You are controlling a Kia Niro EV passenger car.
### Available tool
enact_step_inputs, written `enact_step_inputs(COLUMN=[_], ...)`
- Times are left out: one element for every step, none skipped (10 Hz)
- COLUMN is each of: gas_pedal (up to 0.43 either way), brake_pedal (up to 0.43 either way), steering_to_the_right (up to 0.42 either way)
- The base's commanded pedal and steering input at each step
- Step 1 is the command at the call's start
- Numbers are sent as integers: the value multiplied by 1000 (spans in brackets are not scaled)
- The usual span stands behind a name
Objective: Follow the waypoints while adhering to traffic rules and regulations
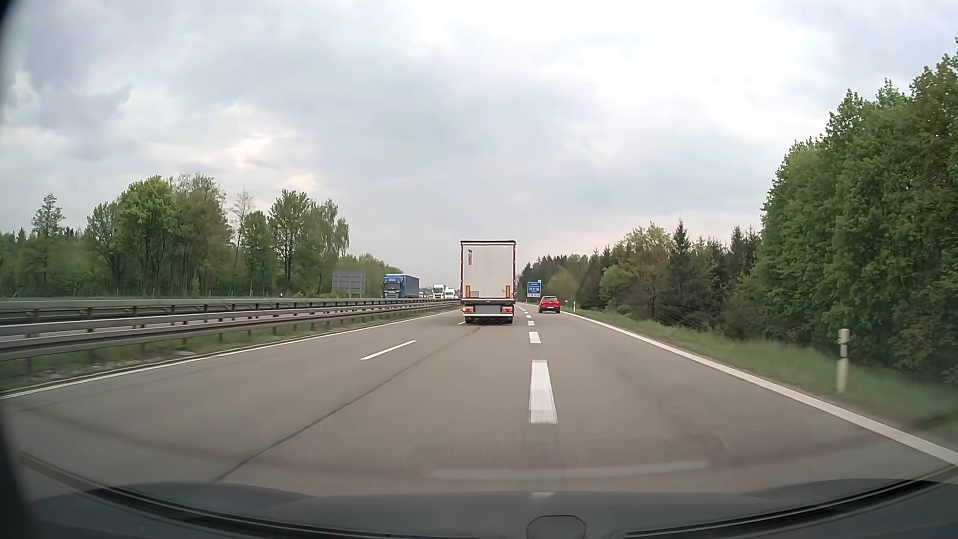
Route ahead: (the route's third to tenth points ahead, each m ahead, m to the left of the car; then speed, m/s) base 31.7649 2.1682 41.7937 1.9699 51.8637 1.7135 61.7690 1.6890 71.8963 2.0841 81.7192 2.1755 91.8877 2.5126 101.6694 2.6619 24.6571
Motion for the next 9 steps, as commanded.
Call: enact_step_inputs(gas_pedal=[0,0,0,0,0,0,0,47,79], brake_pedal=[0,0,0,0,0,0,0,0,0], steering_to_the_right=[-3,-3,-3,-3,-4,-5,-7,-8,-8])
